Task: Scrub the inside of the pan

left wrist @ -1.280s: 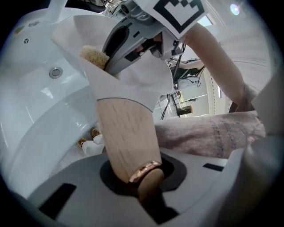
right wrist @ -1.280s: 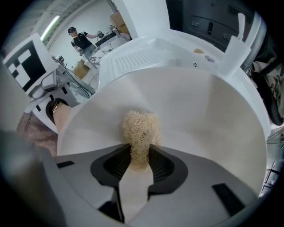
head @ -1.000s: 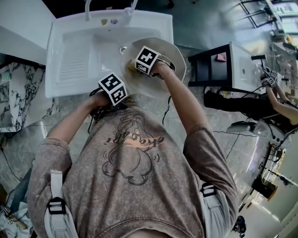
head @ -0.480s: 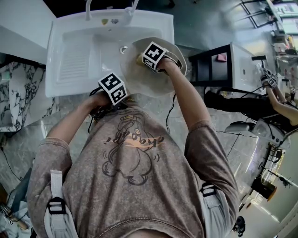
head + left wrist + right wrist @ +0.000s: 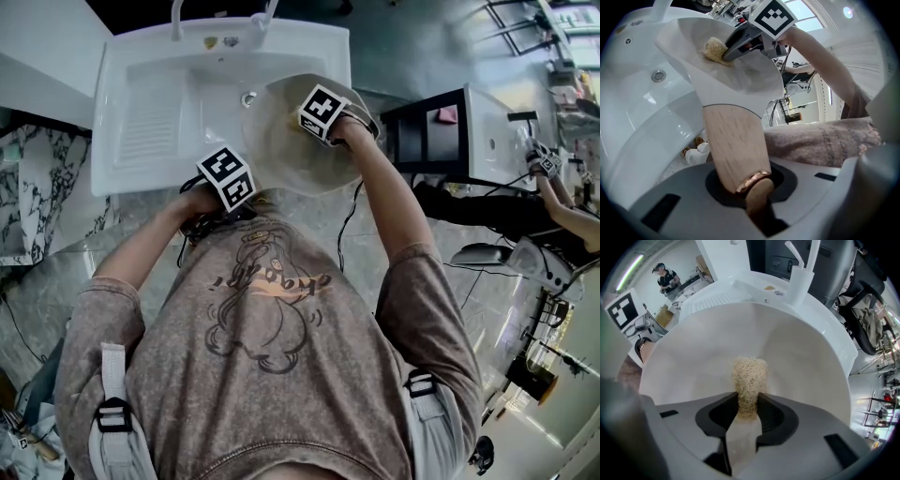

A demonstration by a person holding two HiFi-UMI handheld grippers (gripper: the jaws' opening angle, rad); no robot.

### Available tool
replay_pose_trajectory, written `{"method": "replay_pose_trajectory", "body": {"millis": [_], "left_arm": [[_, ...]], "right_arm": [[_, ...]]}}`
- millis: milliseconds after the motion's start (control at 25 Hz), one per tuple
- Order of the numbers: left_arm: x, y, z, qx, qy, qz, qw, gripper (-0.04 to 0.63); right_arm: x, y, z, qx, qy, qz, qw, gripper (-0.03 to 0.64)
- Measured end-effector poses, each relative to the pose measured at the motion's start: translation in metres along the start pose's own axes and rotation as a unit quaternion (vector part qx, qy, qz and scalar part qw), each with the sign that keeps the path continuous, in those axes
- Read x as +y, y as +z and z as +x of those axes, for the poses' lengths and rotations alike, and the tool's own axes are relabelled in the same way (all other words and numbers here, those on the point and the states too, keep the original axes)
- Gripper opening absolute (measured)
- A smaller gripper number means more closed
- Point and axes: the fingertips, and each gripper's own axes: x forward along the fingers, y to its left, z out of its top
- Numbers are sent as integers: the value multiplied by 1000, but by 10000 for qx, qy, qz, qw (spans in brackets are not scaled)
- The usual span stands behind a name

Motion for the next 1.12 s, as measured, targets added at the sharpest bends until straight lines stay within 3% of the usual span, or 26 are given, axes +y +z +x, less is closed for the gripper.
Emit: {"method": "replay_pose_trajectory", "body": {"millis": [480, 800, 960, 1120], "left_arm": [[2, -1, 1, 62, 139, 64, 9999, 55], [4, -3, 0, 90, 266, 85, 9996, 55], [5, 0, 0, 53, 456, 136, 9989, 54], [9, 1, -1, 14, 739, 196, 9971, 54]], "right_arm": [[12, -49, -6, 812, 128, -431, 9957, 141], [34, -59, -7, 834, 164, -467, 9953, 141], [48, -53, -9, 551, 157, -536, 9969, 141], [58, -29, -24, -385, 102, -202, 9990, 141]]}}
